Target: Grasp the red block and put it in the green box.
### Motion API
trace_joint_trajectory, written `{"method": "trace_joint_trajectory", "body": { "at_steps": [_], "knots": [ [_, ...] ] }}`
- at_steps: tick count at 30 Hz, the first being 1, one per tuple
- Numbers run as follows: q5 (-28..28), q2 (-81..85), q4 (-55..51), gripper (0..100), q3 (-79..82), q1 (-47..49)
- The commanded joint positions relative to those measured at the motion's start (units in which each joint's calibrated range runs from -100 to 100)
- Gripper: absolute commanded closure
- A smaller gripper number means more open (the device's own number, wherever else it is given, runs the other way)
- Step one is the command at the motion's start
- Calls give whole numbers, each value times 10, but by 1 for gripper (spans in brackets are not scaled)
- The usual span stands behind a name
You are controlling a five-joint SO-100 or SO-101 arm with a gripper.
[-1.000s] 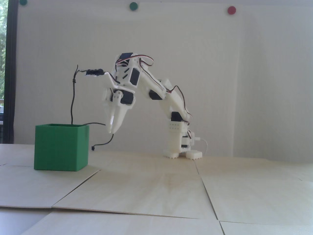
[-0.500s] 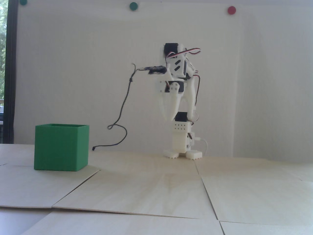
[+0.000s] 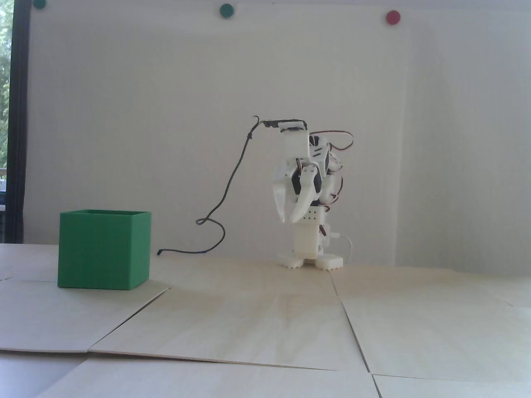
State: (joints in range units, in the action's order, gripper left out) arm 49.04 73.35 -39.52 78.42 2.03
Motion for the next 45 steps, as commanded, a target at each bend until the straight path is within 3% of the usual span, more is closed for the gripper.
{"method": "trace_joint_trajectory", "body": {
  "at_steps": [1, 5, 12, 16, 22, 45],
  "knots": [
    [-3, 116, 97, 98, 101, 18],
    [-3, 210, 130, 98, 195, 37],
    [-11, 254, -4, 97, 199, 78],
    [-8, 254, -123, 97, 199, 77],
    [-11, 254, -382, 97, 199, 77],
    [-11, 253, -372, 97, 199, 75]
  ]
}}
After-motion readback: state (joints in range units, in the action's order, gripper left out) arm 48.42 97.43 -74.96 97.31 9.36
